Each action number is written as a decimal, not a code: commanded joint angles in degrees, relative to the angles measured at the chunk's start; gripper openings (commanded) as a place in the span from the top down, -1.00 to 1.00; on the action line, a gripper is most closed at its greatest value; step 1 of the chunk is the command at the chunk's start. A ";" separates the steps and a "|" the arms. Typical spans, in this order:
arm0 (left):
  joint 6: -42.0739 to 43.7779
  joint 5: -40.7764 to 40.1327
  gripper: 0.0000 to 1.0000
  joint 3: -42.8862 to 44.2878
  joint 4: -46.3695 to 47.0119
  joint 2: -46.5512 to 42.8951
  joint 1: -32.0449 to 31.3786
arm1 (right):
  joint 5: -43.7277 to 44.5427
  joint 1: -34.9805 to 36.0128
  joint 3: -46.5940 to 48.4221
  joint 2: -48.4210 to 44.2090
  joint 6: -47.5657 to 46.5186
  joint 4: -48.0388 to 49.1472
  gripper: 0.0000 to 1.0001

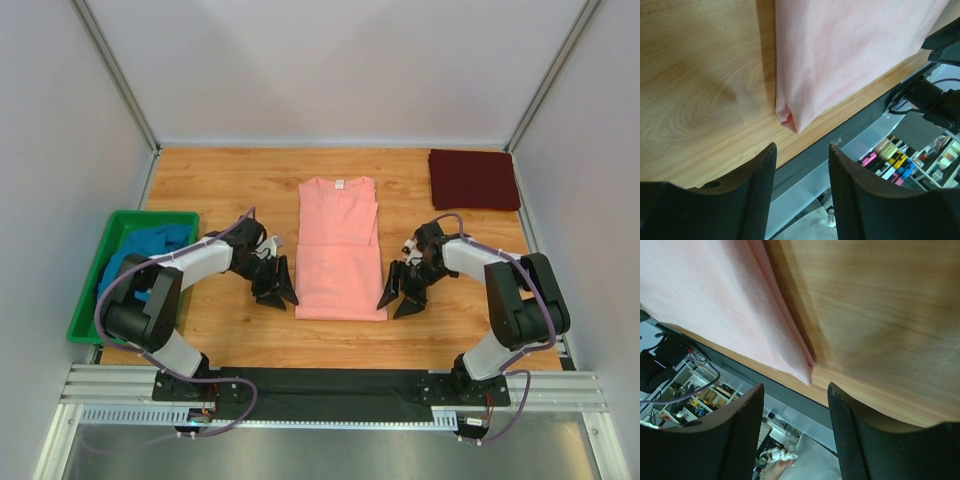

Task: Fold and stack the t-shirts
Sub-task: Fold the tshirt

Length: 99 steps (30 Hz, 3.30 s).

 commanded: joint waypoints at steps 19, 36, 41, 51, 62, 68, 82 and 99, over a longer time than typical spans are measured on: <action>-4.33 -11.01 0.17 -1.69 -2.40 7.50 -3.51 | 4.48 1.27 -6.16 -0.88 4.98 7.95 0.40; -8.72 -4.73 -0.04 -4.15 2.59 -3.48 -3.51 | 2.81 1.36 -7.83 -2.64 3.75 8.48 0.48; -8.90 -2.68 -0.11 -4.67 6.63 -1.91 -3.51 | 1.76 1.27 -7.83 -2.64 3.84 8.65 0.40; -10.22 -5.23 -0.10 -5.91 9.01 3.63 -3.51 | 1.05 1.36 -7.83 -1.85 4.63 9.97 0.35; -10.49 -6.02 0.76 -4.77 8.92 6.88 -3.69 | 1.31 1.44 -10.37 0.17 6.39 13.31 0.51; -10.40 -1.89 1.00 -2.93 9.28 9.35 -4.04 | 2.10 1.44 -10.99 -0.44 7.09 13.84 0.84; -9.17 -12.08 1.00 -0.90 -3.64 0.13 -5.88 | 7.11 1.88 -12.22 -9.40 7.88 9.36 0.99; -16.98 -13.31 1.00 -1.78 -9.08 -10.60 -9.13 | 9.93 2.94 -13.28 -29.43 11.74 -0.13 0.99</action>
